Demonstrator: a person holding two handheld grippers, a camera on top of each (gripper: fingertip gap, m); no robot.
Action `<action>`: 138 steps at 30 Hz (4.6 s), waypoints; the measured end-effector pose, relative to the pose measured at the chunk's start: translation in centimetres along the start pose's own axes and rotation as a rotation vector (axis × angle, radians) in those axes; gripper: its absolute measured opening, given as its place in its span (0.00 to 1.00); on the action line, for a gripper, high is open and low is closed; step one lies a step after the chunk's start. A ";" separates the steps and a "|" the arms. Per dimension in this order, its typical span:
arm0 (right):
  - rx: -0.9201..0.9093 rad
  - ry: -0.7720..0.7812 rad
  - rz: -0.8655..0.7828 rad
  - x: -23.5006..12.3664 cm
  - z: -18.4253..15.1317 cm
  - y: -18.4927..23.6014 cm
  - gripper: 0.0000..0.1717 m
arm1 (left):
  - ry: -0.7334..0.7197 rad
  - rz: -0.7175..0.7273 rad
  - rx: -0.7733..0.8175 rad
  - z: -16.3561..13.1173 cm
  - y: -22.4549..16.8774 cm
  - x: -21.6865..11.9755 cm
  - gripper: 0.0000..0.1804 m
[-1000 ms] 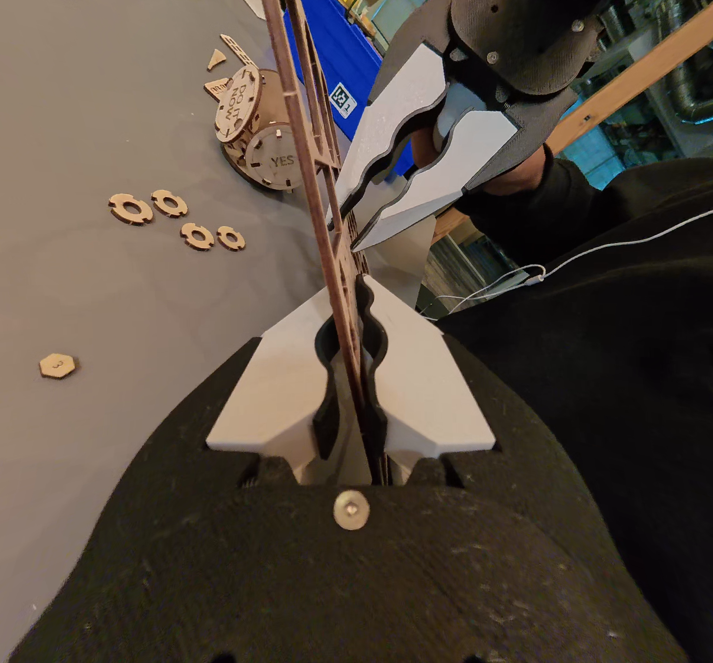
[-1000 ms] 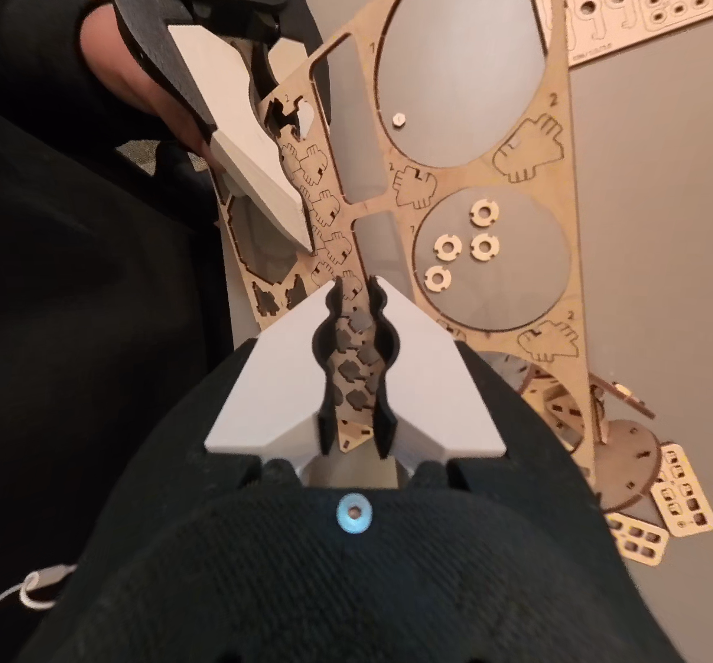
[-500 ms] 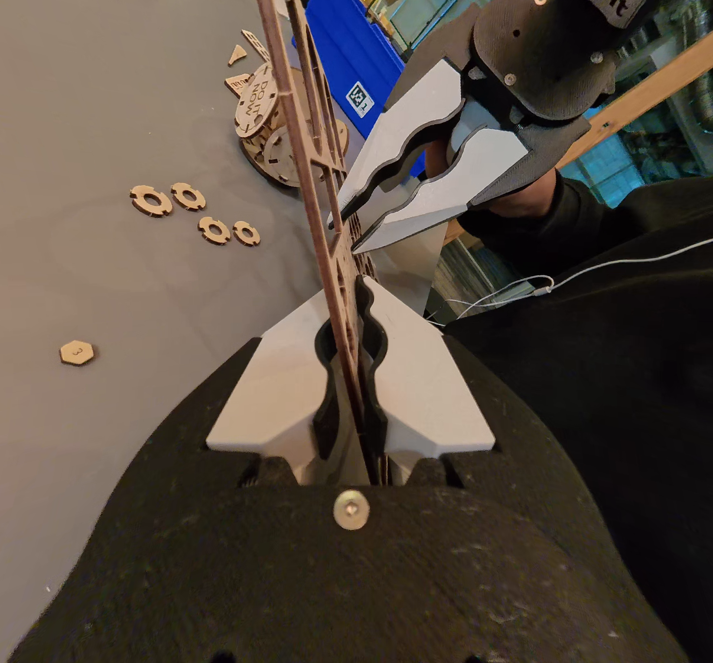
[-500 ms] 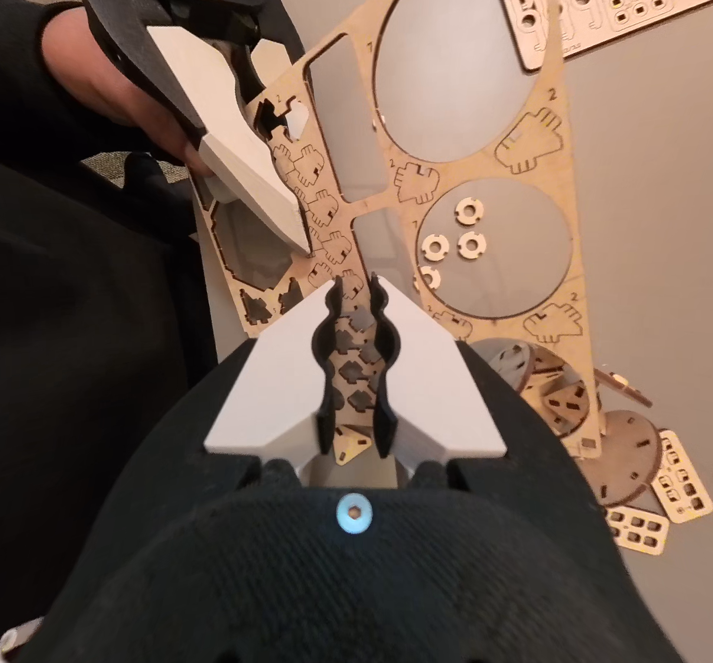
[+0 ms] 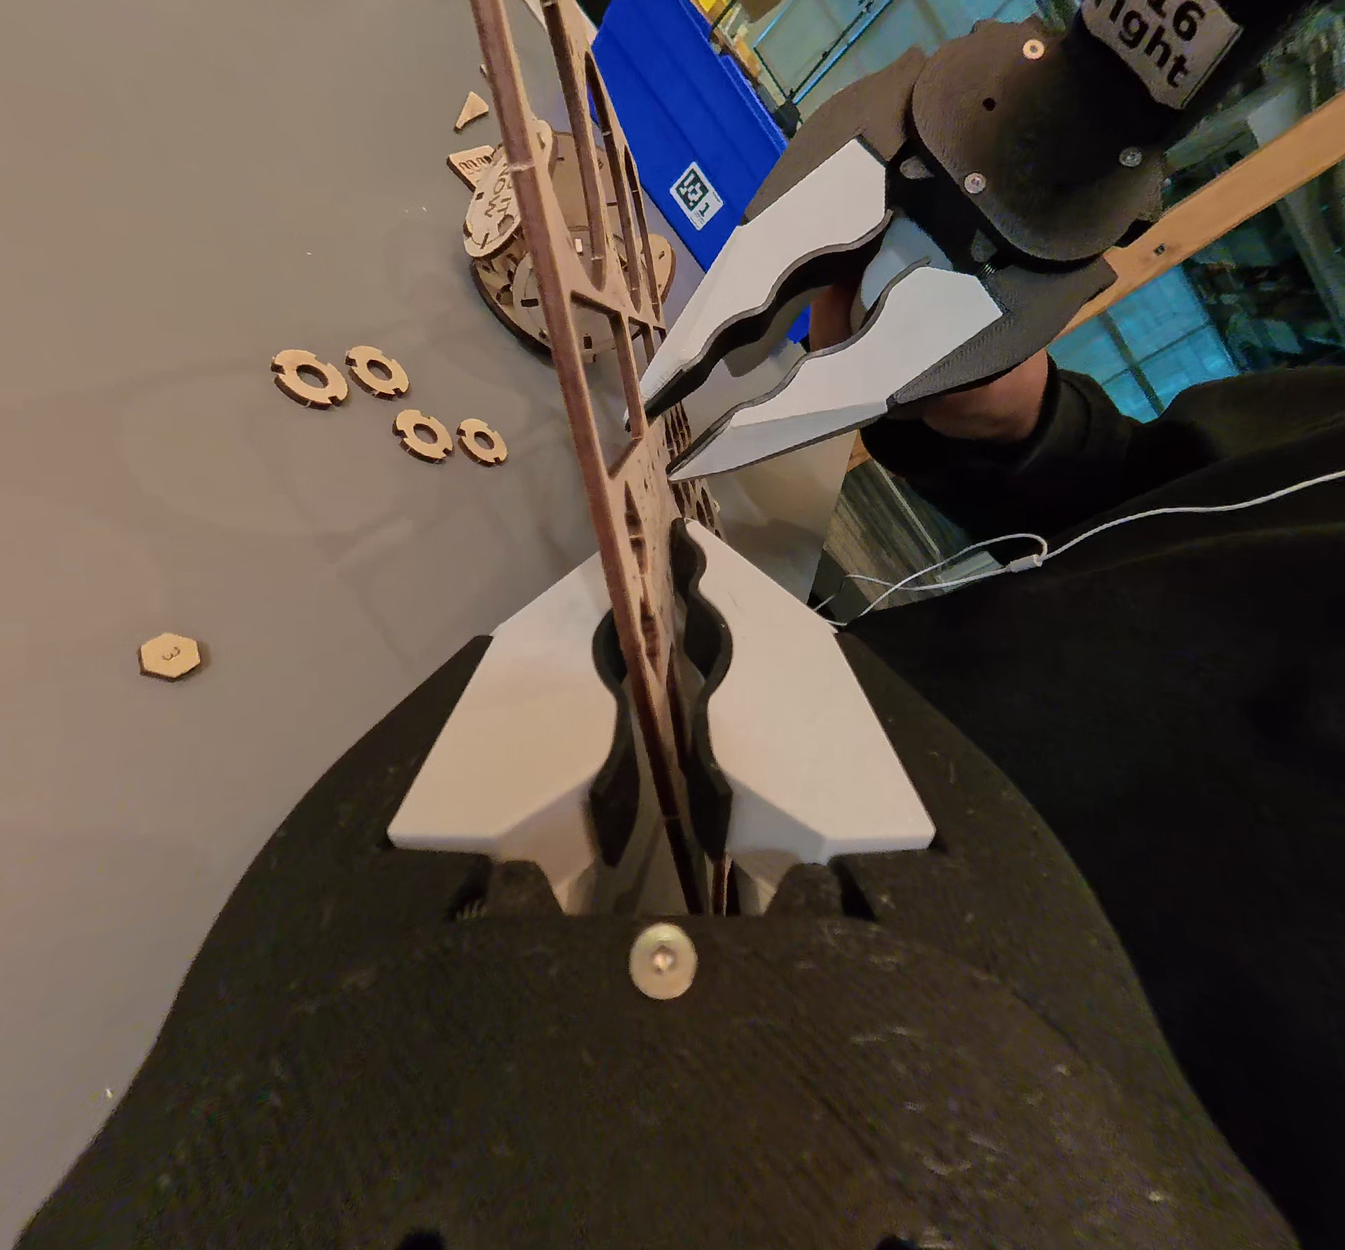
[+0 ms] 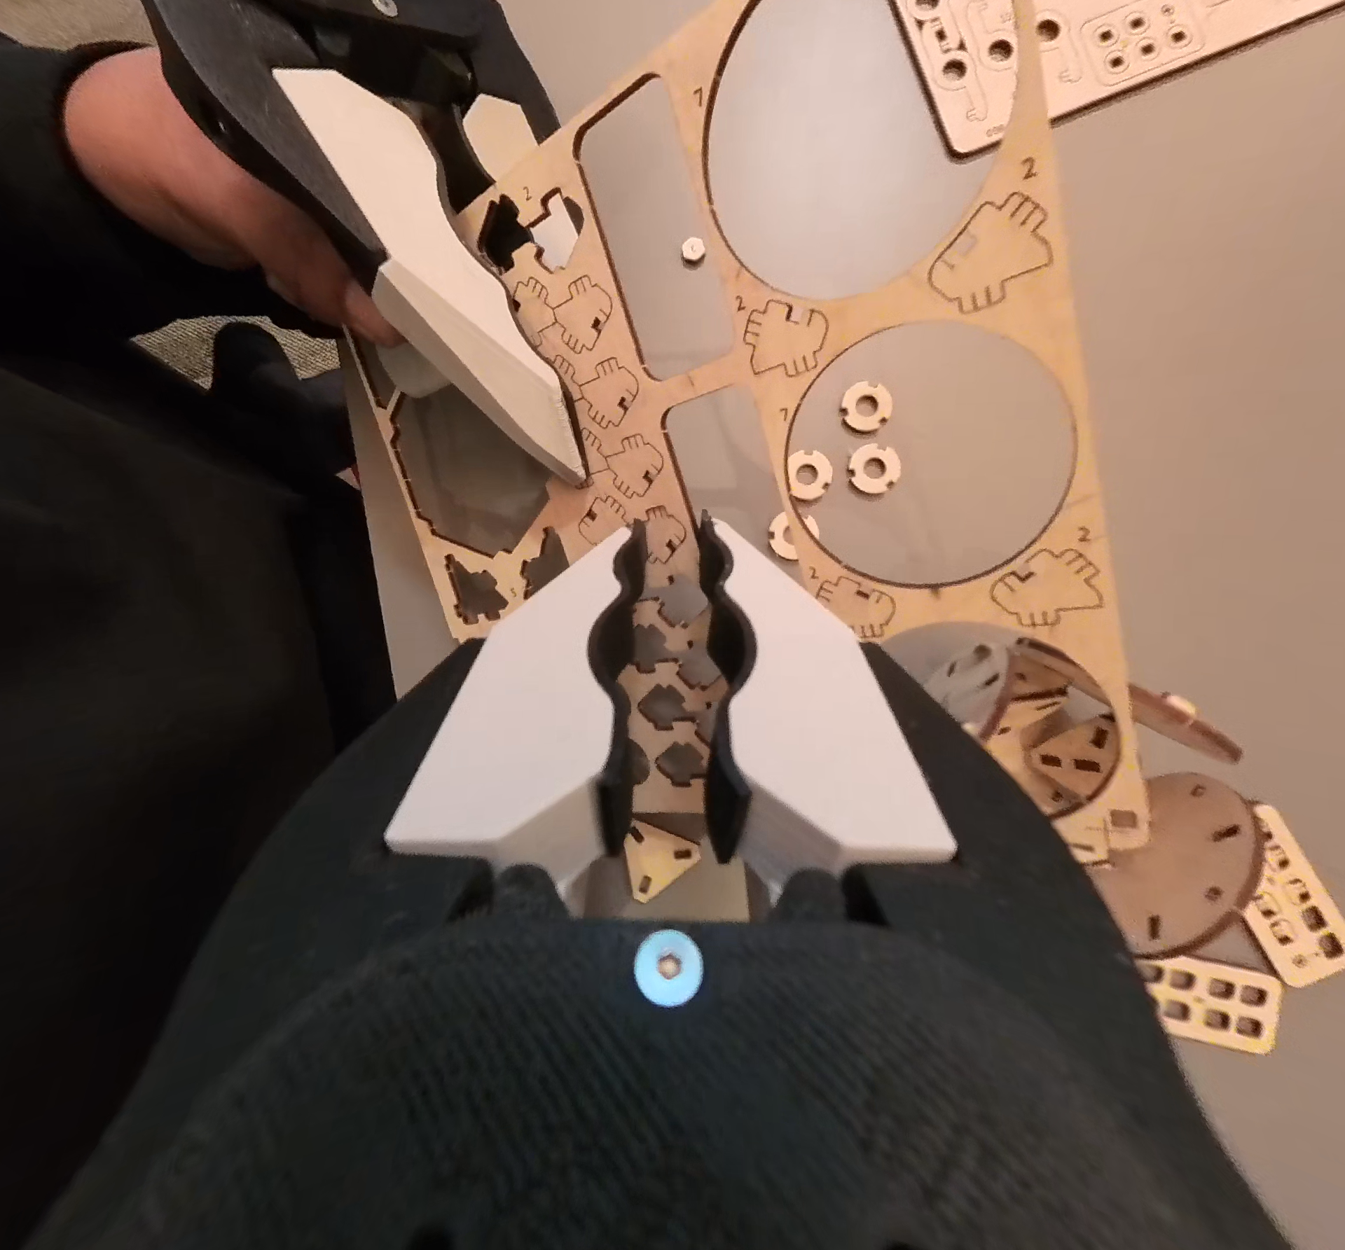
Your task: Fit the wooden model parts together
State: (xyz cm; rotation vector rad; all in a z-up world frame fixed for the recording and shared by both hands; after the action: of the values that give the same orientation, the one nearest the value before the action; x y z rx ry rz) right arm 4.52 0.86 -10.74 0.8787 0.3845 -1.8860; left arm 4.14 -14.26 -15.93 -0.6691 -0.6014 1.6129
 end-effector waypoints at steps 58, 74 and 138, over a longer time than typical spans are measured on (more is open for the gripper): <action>-0.085 0.082 0.063 0.7 1.1 -0.2 0.14 | -0.007 -0.017 -0.030 0.4 0.4 0.1 0.00; -0.120 -0.003 -0.058 0.1 0.7 -0.5 0.17 | -0.024 0.000 -0.064 0.8 0.9 0.4 0.01; 0.071 -0.072 0.091 1.2 1.3 -0.3 0.05 | -0.057 0.020 0.014 0.8 0.4 -0.4 0.00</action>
State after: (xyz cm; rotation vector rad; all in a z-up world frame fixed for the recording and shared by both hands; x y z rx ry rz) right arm 3.40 -0.57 -10.73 0.8583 0.2310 -1.8510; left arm 3.28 -14.74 -15.61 -0.6228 -0.6262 1.6579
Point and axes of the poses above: each gripper's, where its closed fingertips meet, x out along the fingers, z out of its top, y = z × x across the jaws, the point moved 9 cm from there along -x, back along the fingers, and after that the axes turned 9 degrees about -y, right-handed, at the moved point
